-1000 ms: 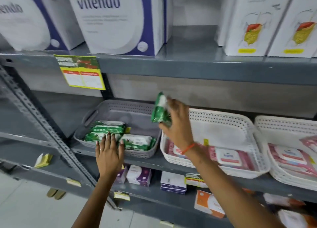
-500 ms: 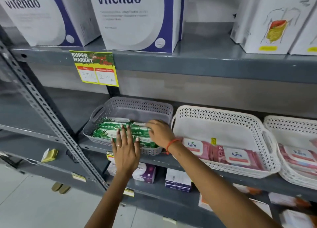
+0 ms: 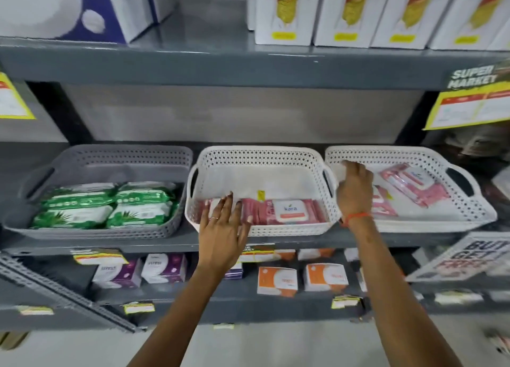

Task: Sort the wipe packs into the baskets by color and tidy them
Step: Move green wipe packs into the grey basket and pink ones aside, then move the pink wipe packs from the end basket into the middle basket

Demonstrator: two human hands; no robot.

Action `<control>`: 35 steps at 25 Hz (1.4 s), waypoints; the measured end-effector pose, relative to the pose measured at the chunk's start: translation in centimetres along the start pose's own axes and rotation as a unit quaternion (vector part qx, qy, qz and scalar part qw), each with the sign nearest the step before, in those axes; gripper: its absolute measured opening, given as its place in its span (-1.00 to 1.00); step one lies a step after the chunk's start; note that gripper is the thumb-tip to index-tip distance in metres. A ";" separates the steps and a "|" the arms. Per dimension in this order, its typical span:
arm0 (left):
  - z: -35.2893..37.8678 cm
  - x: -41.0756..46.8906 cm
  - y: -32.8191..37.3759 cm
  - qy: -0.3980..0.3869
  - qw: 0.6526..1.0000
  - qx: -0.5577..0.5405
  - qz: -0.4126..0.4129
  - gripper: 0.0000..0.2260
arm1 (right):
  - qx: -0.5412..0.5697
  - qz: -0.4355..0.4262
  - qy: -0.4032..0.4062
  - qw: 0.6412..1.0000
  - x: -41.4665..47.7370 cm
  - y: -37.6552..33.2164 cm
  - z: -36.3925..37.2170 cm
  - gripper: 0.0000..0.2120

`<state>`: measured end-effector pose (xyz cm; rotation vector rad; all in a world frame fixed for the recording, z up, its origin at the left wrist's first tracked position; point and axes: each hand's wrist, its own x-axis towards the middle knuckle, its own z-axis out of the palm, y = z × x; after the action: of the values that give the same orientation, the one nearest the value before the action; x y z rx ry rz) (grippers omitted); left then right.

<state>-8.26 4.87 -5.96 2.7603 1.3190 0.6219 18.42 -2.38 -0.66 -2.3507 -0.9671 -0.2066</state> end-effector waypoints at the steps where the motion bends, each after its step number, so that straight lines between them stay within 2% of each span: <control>1: 0.0 0.0 0.2 -0.001 1.000 0.001 -0.007 -0.52 | -0.047 0.023 -0.036 0.998 0.6 2.4 -0.6 -0.54; 2: 0.0 0.0 0.2 0.001 1.000 0.000 -0.013 -0.52 | -0.094 0.035 -0.103 0.990 1.3 4.3 -0.6 -0.50; 4: -0.1 0.0 0.0 0.008 1.000 -0.003 -0.019 -0.52 | -0.172 0.031 -0.258 0.950 2.7 6.3 -0.1 -0.42; 5: -0.2 0.1 0.1 0.011 1.000 -0.003 -0.018 -0.52 | -0.194 0.022 -0.309 0.931 3.1 6.6 0.1 -0.40; 7: -0.5 0.1 0.0 0.016 1.000 -0.004 -0.019 -0.52 | -0.220 0.004 -0.319 0.922 3.7 6.5 0.9 -0.42; 10: -0.3 0.0 -0.1 0.014 1.000 -0.001 -0.010 -0.52 | -0.204 0.039 -0.233 0.950 3.1 4.6 0.2 -0.45; 12: -0.2 0.0 -0.4 0.018 1.000 0.001 -0.020 -0.51 | -0.118 0.068 -0.094 0.986 2.1 1.8 -0.7 -0.41; 14: 0.0 0.0 -1.1 0.024 0.998 0.000 -0.050 -0.47 | -0.059 0.007 0.071 0.996 0.8 -2.1 -1.4 -0.30; 16: 0.0 -0.4 -2.2 0.041 0.995 0.000 -0.088 -0.41 | -0.010 -0.124 0.156 0.980 -0.9 -6.1 -1.2 -0.24; 18: -0.1 -0.8 -3.2 0.062 0.991 -0.003 -0.118 -0.42 | 0.024 -0.228 0.099 0.968 -3.3 -10.3 -0.1 -0.22; 21: -0.3 -1.2 -4.1 0.090 0.984 -0.026 -0.150 -0.45 | 0.030 -0.287 -0.096 0.953 -7.1 -14.9 3.5 -0.27; 24: -0.4 -1.7 -4.1 0.115 0.979 -0.048 -0.159 -0.46 | -0.038 -0.331 -0.221 0.917 -8.7 -16.7 5.8 -0.28; 26: -0.7 -2.0 -3.3 0.137 0.976 -0.075 -0.149 -0.45 | -0.025 -0.328 -0.278 0.903 -8.0 -16.9 5.1 -0.32; 28: -1.1 -1.8 -1.7 0.153 0.975 -0.096 -0.130 -0.44 | 0.093 -0.259 -0.300 0.913 -6.4 -15.7 3.6 -0.42; 30: -1.3 -0.9 0.6 0.156 0.979 -0.095 -0.091 -0.44 | 0.204 -0.169 -0.240 0.934 -4.4 -13.1 2.1 -0.61; 32: -1.0 0.7 3.4 0.128 0.987 -0.087 -0.037 -0.46 | 0.259 -0.099 -0.122 0.953 -2.1 -9.5 1.3 -0.74; 33: -0.8 1.5 4.9 0.107 0.991 -0.080 -0.007 -0.50 | 0.266 -0.071 -0.058 0.960 -0.8 -7.5 0.9 -0.77; 35: 0.2 3.0 8.0 0.056 0.995 -0.064 0.060 -0.56 | 0.214 -0.029 0.060 0.975 2.1 -2.5 0.4 -0.78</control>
<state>-0.56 2.04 -3.61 2.7515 1.0948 0.8466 18.22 0.50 0.83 -1.8983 -0.9184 -0.1432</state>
